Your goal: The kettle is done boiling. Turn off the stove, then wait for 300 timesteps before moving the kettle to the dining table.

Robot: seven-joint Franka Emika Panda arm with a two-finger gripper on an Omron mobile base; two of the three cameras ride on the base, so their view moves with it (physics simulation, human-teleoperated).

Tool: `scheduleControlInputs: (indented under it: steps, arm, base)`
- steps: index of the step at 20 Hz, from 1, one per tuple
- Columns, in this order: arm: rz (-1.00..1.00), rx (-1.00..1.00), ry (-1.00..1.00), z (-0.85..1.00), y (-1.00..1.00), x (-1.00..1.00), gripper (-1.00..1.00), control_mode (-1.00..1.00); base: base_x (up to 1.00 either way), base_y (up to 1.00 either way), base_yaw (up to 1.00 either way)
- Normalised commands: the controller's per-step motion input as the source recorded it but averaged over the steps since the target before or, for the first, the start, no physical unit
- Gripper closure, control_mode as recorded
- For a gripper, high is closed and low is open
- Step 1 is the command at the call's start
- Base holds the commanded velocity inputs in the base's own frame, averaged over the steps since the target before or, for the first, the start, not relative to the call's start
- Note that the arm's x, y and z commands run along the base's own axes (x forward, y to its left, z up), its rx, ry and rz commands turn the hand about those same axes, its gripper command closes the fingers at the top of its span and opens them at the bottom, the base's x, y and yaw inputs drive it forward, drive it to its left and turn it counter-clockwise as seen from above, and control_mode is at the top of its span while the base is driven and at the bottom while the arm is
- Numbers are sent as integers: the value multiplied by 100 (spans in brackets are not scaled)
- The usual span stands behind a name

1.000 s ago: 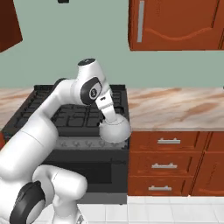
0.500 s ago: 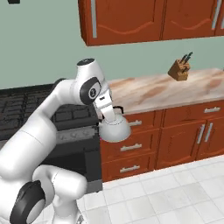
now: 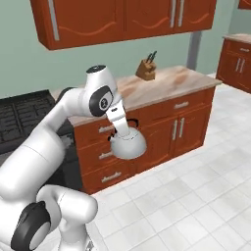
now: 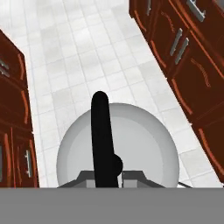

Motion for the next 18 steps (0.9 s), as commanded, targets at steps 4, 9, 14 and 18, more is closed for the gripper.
scheduleControlInputs:
  steps: [4,9,14,18]
  arm:
    - [0,0,0,0,0,0,100,100]
    - [0,0,0,0,0,0,100,100]
    - [0,0,0,0,0,0,100,100]
    - [0,0,0,0,0,0,100,100]
  base:
    - [-25,-40,-45]
    - [-17,-39,-41]
    - [-10,-35,-40]
    - [6,-25,-38]
